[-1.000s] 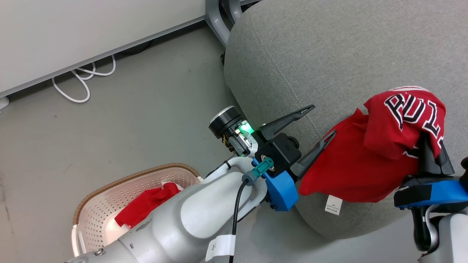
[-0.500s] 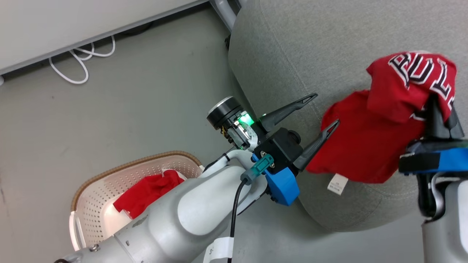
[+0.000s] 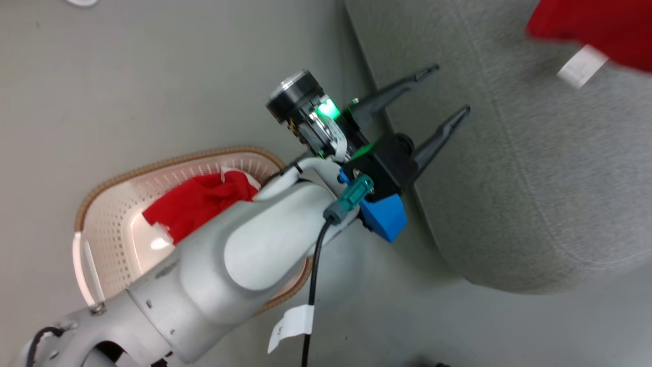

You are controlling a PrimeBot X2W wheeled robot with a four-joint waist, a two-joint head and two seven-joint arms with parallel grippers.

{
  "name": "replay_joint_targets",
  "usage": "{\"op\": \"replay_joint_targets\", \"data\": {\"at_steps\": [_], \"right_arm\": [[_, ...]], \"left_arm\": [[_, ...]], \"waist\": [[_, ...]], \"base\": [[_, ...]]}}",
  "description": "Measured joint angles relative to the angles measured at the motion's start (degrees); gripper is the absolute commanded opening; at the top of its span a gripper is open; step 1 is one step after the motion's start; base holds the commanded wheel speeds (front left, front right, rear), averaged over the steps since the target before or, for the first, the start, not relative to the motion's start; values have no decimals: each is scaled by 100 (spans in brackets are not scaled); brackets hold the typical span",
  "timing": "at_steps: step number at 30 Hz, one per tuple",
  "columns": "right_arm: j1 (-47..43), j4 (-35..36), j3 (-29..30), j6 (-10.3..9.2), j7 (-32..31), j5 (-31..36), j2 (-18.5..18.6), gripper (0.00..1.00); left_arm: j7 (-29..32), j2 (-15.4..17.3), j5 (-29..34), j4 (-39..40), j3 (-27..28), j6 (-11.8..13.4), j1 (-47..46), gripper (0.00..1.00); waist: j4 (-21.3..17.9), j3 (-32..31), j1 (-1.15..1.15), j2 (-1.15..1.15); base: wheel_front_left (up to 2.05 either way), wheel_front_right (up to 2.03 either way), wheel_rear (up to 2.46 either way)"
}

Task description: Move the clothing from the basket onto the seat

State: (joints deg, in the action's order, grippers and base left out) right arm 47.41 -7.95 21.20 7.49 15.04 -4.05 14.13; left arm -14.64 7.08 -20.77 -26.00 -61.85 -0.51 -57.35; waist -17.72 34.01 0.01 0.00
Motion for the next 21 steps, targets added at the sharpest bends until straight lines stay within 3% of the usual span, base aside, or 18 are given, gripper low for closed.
{"op": "replay_joint_targets", "data": {"at_steps": [11, 16, 21], "right_arm": [[1199, -784, 1088, 0, 0, -193, 993, 0], [1191, -1316, 1262, 0, 0, -10, 1078, 0], [1052, -1716, 1340, 0, 0, 108, 859, 0]], "left_arm": [[46, 254, 192, 277, 66, 81, -456, 100], [96, 325, 230, 389, 58, 129, -531, 100], [123, 372, 254, 446, 33, 172, -537, 100]], "waist": [[211, 1077, 1, 0], [310, 1399, 0, 0], [332, 1570, 0, 0]], "base": [[0, 0, 0], [0, 0, 0], [0, 0, 0]]}}
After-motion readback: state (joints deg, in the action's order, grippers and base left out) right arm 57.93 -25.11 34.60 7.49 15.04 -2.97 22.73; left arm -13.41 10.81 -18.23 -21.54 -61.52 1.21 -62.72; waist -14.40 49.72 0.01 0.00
